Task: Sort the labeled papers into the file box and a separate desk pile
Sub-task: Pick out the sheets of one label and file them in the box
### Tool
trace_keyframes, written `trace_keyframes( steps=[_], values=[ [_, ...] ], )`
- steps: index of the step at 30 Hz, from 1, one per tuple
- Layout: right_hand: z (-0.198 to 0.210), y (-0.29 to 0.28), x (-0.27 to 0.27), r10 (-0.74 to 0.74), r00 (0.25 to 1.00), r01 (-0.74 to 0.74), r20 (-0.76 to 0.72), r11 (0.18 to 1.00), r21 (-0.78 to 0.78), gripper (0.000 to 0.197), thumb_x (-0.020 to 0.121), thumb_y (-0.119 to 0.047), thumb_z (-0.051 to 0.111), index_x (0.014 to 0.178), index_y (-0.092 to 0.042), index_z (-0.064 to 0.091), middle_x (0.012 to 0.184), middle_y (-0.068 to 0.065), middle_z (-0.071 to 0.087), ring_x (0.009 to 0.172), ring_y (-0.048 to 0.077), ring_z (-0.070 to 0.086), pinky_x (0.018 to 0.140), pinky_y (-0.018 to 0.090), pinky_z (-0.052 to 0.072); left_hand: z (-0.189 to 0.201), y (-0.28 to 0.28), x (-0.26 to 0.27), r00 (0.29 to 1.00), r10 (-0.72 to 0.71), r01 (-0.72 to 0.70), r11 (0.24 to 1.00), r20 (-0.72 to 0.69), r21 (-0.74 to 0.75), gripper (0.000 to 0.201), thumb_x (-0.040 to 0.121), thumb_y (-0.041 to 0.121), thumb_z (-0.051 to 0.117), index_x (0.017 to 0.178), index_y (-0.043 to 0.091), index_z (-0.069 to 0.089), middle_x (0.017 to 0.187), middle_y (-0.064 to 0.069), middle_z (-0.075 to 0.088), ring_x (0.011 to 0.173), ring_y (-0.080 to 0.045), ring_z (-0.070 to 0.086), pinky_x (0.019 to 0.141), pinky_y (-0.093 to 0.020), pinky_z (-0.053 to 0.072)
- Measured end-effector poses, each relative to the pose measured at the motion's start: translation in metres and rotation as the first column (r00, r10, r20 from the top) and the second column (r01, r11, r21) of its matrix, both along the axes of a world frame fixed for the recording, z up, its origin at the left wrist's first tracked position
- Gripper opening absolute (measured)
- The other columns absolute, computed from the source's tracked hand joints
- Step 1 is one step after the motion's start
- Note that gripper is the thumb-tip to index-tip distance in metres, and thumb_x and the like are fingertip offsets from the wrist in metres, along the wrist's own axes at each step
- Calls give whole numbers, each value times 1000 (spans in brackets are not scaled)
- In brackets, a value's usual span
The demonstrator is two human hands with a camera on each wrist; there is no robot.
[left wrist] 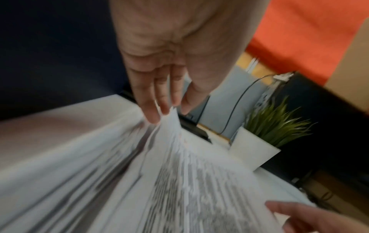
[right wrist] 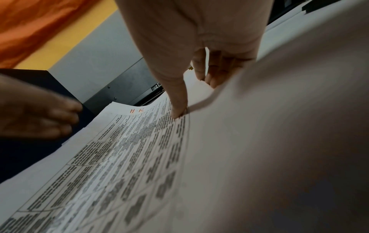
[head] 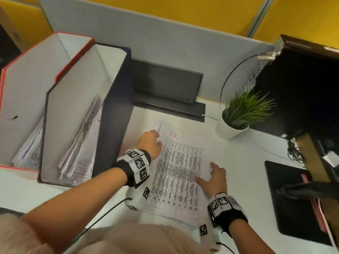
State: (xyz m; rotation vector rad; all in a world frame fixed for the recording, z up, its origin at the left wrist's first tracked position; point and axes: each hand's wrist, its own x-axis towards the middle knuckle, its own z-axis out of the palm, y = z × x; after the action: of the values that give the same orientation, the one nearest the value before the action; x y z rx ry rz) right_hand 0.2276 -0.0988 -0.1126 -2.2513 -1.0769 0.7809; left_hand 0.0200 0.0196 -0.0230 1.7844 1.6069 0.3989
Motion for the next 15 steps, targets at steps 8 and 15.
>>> trace_keyframes(
  steps=[8, 15],
  values=[
    [13, 3, -2, 55, 998, -53, 27, 996, -70, 88, 65, -30, 83, 138, -19, 35, 130, 8, 37, 119, 25, 46, 101, 39, 43, -31, 7, -4, 983, 152, -163, 981, -102, -103, 42, 73, 35, 76, 52, 13, 47, 53, -2, 51, 48, -15, 47, 48, -23, 41],
    [23, 12, -10, 131, 987, -134, -94, 991, -24, 75, 70, 0, 76, 132, -17, 39, 113, 5, 42, 92, 14, 47, 70, 13, 44, -34, 3, -2, 996, 28, -26, 999, -89, 22, 29, 87, 13, 60, 60, 4, 53, 62, -8, 51, 61, -24, 50, 62, -30, 47]
  ],
)
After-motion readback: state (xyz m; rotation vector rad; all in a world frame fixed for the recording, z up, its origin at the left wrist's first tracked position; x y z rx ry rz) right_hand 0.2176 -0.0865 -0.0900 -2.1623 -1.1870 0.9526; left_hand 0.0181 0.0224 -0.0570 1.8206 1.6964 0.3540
